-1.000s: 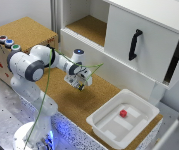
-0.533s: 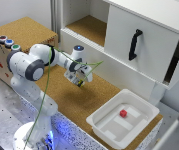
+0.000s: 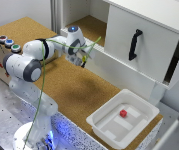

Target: Place the yellow object inside the left cabinet

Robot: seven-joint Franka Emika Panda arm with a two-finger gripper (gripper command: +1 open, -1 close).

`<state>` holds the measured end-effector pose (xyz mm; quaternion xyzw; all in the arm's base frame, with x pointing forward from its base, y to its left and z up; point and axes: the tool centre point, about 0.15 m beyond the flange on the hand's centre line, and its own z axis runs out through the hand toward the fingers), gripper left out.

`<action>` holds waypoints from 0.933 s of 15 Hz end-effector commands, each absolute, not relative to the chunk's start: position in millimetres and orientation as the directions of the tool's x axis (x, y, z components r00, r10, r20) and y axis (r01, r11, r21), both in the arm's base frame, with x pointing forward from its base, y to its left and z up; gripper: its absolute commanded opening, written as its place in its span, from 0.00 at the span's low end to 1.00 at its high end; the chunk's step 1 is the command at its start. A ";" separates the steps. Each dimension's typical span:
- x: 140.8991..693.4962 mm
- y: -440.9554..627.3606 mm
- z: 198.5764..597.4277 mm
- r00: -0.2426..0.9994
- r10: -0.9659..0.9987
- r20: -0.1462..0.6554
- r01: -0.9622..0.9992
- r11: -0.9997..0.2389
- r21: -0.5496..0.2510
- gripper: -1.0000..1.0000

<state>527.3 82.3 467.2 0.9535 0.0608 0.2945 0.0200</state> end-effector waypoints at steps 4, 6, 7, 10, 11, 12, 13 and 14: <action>679.6 127.9 518.3 0.831 0.193 0.522 0.131 -0.979 0.155 0.00; 703.5 130.1 506.9 0.848 0.164 0.504 0.114 -0.985 0.128 0.00; 710.7 131.6 500.5 0.854 0.150 0.498 0.101 -0.987 0.123 0.00; 717.0 135.9 490.7 0.862 0.097 0.497 0.063 -0.994 0.085 1.00; 712.2 139.1 493.0 0.856 0.107 0.506 0.069 -0.993 0.094 1.00; 701.6 143.6 501.0 0.841 0.113 0.529 0.069 -0.992 0.102 1.00; 687.4 148.3 512.4 0.826 0.112 0.553 0.068 -0.993 0.100 1.00; 671.4 153.8 521.6 0.810 0.131 0.572 0.070 -0.989 0.128 1.00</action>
